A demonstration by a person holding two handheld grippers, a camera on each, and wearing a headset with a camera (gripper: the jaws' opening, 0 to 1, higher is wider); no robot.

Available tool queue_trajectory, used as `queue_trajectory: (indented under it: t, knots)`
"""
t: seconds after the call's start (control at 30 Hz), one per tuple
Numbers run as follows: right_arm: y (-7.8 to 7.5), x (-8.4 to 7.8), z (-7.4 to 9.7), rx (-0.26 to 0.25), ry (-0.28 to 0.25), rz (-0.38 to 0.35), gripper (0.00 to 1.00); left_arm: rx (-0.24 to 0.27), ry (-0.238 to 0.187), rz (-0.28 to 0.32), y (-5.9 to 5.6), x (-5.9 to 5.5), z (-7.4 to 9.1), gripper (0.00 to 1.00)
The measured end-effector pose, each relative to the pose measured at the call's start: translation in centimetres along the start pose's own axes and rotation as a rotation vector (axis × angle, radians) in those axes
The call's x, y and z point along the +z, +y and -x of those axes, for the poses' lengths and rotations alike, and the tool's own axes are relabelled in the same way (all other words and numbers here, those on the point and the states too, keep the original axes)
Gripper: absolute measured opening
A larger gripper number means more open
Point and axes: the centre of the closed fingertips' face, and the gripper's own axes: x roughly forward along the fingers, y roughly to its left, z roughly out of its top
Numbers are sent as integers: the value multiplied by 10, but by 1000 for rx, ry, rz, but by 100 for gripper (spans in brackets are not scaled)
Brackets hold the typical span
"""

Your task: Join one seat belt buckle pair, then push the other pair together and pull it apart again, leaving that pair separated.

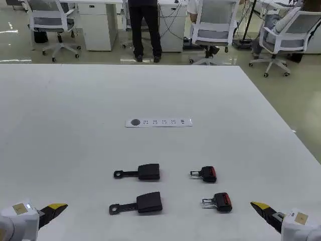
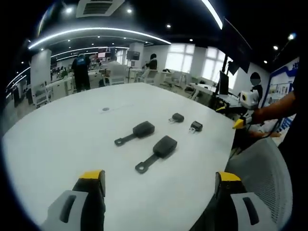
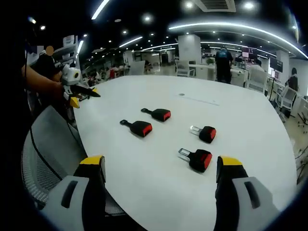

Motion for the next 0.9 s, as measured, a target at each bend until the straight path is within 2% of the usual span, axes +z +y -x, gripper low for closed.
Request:
queue_trajectory:
  t: [0.47,0.8,0.9]
  knots:
    - [-1,-1,-1,-19,-2,-20,96,9,-6,9,1,2,-1,98]
    - [3,-5,0,-13,12,-20,96,8,0,15,3,-3,0,98]
    - [4,-5,1,-13,10,-21,96,8,0,16,0,-3,0,98]
